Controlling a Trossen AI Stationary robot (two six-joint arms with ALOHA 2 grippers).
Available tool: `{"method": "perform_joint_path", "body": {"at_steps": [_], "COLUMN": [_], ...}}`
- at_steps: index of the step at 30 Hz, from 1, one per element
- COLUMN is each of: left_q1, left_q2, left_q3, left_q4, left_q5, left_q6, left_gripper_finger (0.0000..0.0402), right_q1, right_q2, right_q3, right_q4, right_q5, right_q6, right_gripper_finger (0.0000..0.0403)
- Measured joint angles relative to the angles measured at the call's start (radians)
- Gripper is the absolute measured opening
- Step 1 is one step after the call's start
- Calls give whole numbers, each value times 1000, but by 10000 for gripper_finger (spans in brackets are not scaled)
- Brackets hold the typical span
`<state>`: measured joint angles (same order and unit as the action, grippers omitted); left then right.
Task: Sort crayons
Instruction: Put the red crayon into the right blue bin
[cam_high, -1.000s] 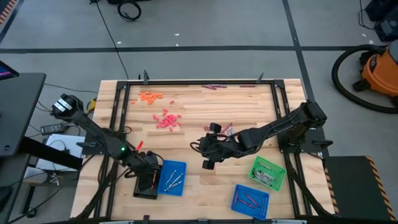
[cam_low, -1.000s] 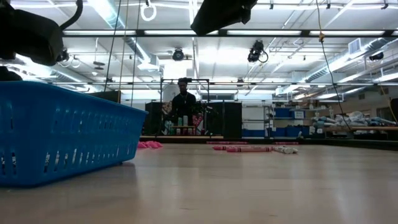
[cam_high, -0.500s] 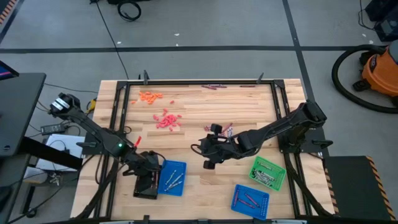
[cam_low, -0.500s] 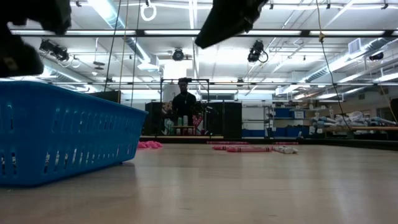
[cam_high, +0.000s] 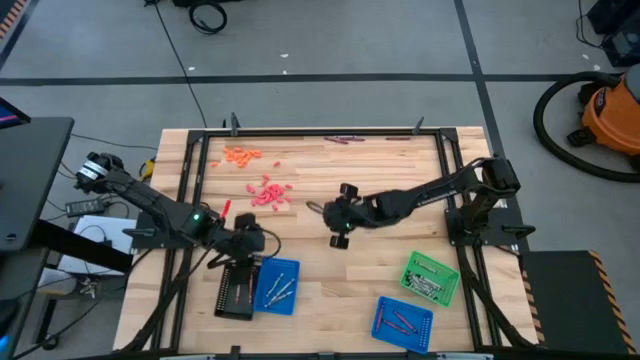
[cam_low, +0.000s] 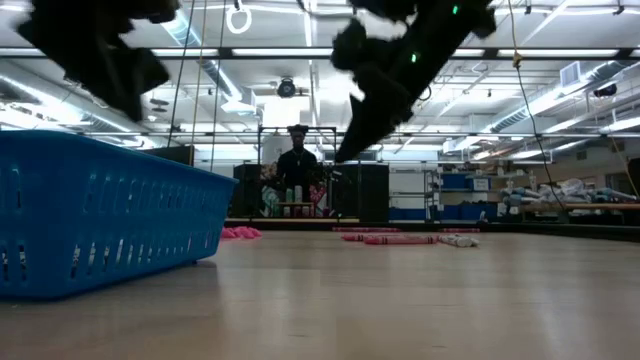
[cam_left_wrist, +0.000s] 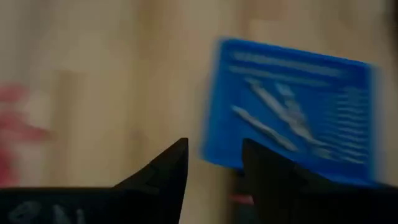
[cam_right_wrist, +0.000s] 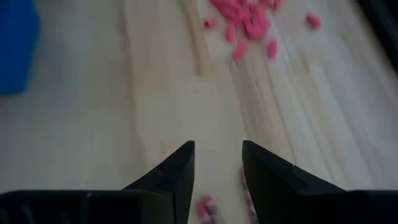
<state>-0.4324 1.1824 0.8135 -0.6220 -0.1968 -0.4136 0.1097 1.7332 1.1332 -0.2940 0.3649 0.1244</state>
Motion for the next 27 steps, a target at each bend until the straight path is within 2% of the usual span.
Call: {"method": "perform_joint_path", "body": {"at_steps": [3, 7, 15, 22, 27], "left_q1": [53, 117, 233, 264, 287], "left_q2": [0, 0, 9, 9, 4], "left_q3": [0, 0, -4, -9, -123], "left_q4": [16, 64, 170, 309, 498], "left_q5": [-118, -194, -204, -202, -202], "left_q6": [124, 244, 434, 622, 698], "left_gripper_finger": [160, 160, 160, 160, 160], "right_q1": [-54, -112, -203, -270, -288], "right_q2": [0, 0, -1, -1, -1], "right_q3": [-26, -56, -67, -68, -56], "right_q4": [3, -6, -175, -364, -466], "right_q5": [-41, -127, -201, -235, -259], "right_q6": [-26, -45, -56, -93, -161], "right_gripper_finger": [142, 142, 142, 142, 142]}}
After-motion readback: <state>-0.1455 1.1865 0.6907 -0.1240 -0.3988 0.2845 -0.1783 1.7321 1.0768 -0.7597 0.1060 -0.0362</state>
